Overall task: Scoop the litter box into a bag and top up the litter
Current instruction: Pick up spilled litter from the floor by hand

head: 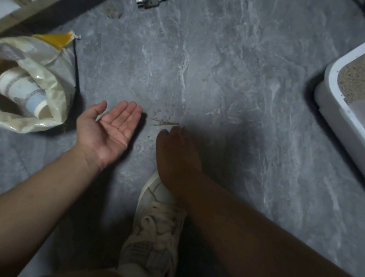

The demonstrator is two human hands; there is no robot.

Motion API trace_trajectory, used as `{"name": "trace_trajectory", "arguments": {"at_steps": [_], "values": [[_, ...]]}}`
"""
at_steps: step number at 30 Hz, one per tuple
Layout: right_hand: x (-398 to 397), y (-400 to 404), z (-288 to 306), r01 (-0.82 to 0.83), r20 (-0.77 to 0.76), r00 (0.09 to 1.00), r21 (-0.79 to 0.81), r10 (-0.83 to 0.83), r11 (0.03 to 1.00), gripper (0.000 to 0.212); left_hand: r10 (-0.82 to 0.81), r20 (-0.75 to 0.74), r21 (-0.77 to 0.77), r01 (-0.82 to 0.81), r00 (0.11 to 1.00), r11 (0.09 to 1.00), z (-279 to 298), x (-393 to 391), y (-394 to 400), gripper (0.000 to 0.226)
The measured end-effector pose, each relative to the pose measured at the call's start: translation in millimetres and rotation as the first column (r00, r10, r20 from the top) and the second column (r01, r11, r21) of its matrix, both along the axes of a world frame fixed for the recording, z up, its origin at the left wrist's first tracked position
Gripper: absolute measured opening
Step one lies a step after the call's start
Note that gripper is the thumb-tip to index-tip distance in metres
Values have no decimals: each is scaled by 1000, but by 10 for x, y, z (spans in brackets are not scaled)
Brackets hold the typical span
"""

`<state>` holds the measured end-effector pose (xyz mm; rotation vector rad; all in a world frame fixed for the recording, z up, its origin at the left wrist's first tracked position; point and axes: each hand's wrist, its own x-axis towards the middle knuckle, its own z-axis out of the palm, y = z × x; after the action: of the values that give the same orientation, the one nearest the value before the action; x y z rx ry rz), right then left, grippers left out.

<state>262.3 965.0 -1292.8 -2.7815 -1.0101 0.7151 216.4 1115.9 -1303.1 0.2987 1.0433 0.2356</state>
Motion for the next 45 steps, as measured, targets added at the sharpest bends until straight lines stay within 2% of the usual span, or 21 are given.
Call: {"name": "trace_trajectory", "arguments": {"at_steps": [5,13,18,21,24,27,30,33,36,40,45], "values": [[-32,93,-160,-6,9,1000,-3,6,1000,69,-38,7,-1,38,999,999,9,24,-53,49],[-31,170,-194,79,-125,988,-60,-86,995,80,-55,3,4,55,998,998,1,49,-51,57],[-32,149,-194,95,-117,988,-30,-98,995,84,-64,3,4,64,998,998,3,67,-91,58],[5,234,-192,23,-153,988,1,-23,1000,80,-63,4,11,63,998,998,15,71,-100,57],[45,363,-225,-30,-179,984,-52,20,998,73,-51,8,19,51,999,999,27,69,-57,58],[42,438,-263,2,-222,975,-141,-34,990,77,-36,11,32,36,999,999,30,54,9,58],[-12,380,-275,45,-189,979,-182,-80,982,77,-25,17,25,25,1000,999,35,44,28,56],[-66,309,-288,63,-153,985,-146,-85,987,84,-25,15,18,25,1000,1000,38,50,17,56],[-8,375,-308,65,-186,979,-90,-81,994,86,-36,16,22,36,999,999,37,56,1,57],[128,503,-353,92,-225,966,-177,-131,980,81,-59,7,35,59,998,998,41,57,-1,57],[46,288,-345,133,-141,976,-200,-163,971,83,-55,10,23,54,998,998,22,53,-7,57]]}}
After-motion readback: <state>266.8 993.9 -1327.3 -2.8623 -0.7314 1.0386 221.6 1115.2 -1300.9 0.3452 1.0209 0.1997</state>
